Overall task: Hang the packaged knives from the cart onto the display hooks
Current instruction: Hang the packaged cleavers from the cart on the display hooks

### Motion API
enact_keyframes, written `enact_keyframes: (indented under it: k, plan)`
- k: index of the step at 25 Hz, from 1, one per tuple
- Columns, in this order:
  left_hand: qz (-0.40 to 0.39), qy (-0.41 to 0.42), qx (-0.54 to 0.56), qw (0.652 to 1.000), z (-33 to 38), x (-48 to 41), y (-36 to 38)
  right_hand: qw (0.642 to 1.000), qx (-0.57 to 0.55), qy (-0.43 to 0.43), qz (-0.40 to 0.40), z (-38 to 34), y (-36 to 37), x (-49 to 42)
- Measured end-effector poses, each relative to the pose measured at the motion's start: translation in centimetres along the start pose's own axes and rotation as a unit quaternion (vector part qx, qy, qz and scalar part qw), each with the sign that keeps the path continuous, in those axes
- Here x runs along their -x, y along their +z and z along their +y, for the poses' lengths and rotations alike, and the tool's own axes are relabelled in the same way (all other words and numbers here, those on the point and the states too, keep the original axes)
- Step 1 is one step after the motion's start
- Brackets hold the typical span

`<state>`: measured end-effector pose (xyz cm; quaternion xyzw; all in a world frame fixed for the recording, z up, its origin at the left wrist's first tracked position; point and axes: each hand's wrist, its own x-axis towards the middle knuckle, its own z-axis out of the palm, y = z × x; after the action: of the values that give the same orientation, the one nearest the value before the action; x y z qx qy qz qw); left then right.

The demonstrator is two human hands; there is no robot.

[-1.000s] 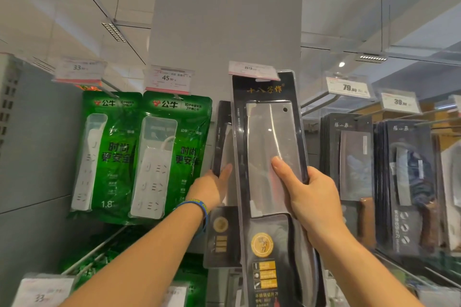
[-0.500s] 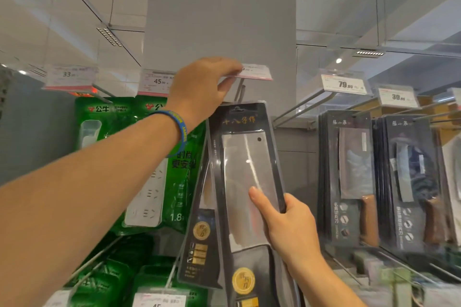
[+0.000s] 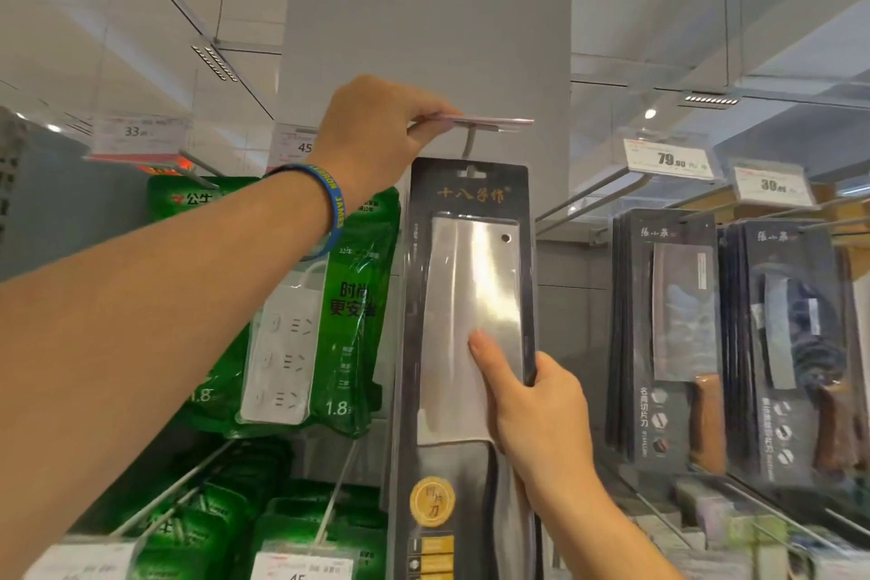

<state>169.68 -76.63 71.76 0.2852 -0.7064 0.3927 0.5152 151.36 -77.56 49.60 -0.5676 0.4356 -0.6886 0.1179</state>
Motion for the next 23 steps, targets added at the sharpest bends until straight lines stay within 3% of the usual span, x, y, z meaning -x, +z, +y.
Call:
enact_keyframes:
  k: [6,18,23]
  plan:
    - [-0.045,-0.011,-0.036,0.998,0.0,-0.5,-0.7,0.999,0.0,0.034,-0.018,0.4,-0.4,-0.1]
    - [-0.031,-0.026,-0.003,0.999,0.1,-0.1,-0.5,1.0,0.026,-0.008,0.014,0.5,0.7,-1.4]
    - [-0.007,-0.024,0.01,1.0,-0.2,0.2,0.2,0.996,0.057,0.056,-0.024,2.9,3.1,-3.5]
